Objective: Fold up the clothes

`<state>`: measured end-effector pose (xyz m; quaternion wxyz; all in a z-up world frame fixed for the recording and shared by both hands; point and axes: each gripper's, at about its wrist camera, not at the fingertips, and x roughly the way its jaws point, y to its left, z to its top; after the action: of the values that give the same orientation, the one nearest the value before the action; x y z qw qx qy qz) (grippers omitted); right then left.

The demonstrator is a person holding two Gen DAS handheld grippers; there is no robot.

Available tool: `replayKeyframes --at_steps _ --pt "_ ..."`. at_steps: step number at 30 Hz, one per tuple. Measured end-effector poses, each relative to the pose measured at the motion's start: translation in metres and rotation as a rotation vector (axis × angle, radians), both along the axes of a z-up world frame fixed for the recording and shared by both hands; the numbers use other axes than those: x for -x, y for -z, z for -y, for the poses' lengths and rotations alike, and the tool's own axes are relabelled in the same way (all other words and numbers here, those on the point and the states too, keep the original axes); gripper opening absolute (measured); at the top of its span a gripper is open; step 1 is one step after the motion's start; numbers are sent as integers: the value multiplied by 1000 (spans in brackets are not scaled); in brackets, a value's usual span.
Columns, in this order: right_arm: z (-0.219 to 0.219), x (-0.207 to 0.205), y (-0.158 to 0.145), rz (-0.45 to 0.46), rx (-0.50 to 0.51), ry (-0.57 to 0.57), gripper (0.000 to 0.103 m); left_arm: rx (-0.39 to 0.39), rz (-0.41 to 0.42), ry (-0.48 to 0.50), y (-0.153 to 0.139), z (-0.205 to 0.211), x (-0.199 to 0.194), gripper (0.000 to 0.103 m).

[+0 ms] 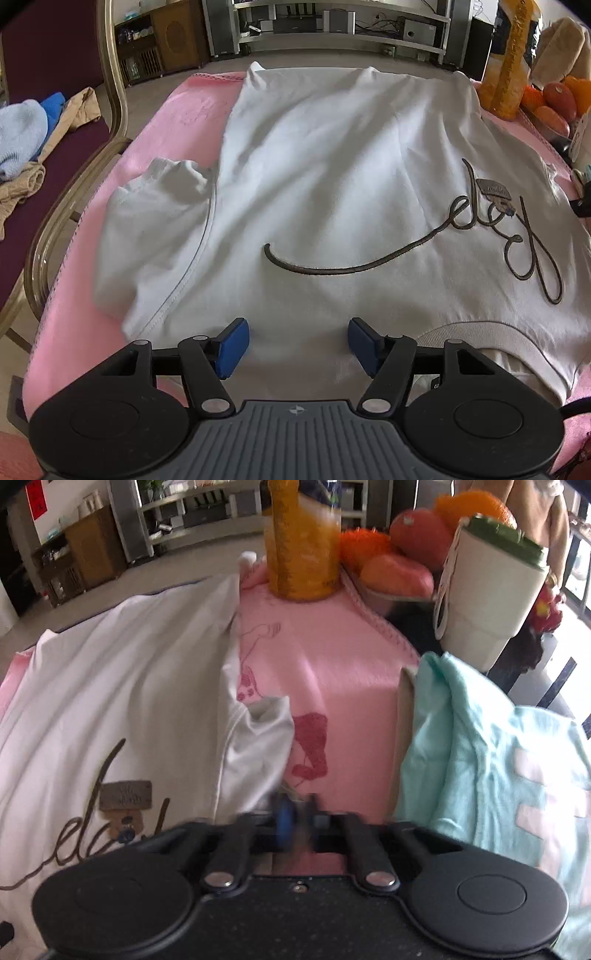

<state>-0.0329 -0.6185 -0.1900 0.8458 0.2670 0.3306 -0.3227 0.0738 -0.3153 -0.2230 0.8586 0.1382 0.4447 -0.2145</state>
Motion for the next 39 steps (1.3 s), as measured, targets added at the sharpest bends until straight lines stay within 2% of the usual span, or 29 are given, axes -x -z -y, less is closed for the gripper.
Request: replayKeyframes --at_steps 7,9,10,14,16,21,24,27,30,33,36,38,39 --pt "-15 28 -33 115 125 53 3 20 17 32 -5 1 10 58" --pt "-16 45 -42 132 198 102 3 27 25 44 -8 2 14 58" --pt "-10 49 -38 125 190 123 3 31 29 51 -9 3 16 58" --pt "21 59 -20 99 106 211 3 45 45 76 -14 5 23 58" --pt "35 67 -16 199 11 239 3 52 53 89 -17 6 27 58" --pt "16 73 -32 465 -152 132 3 42 67 90 -18 3 29 58" --pt "-4 63 -43 532 -189 78 3 36 65 83 -17 0 28 58" --pt "-10 62 -50 584 -216 70 3 36 56 78 -14 -2 25 58" --pt "-8 68 -56 574 -155 116 3 38 44 85 -11 -1 23 58" --pt "8 73 -48 508 -94 192 3 45 32 98 -9 0 24 58" --pt "31 65 -27 321 -25 264 3 51 16 108 -6 2 25 58" --pt "51 60 -6 191 -70 316 5 57 9 106 -6 2 24 58" --pt "58 61 2 154 -98 335 8 63 10 101 -8 0 24 58"
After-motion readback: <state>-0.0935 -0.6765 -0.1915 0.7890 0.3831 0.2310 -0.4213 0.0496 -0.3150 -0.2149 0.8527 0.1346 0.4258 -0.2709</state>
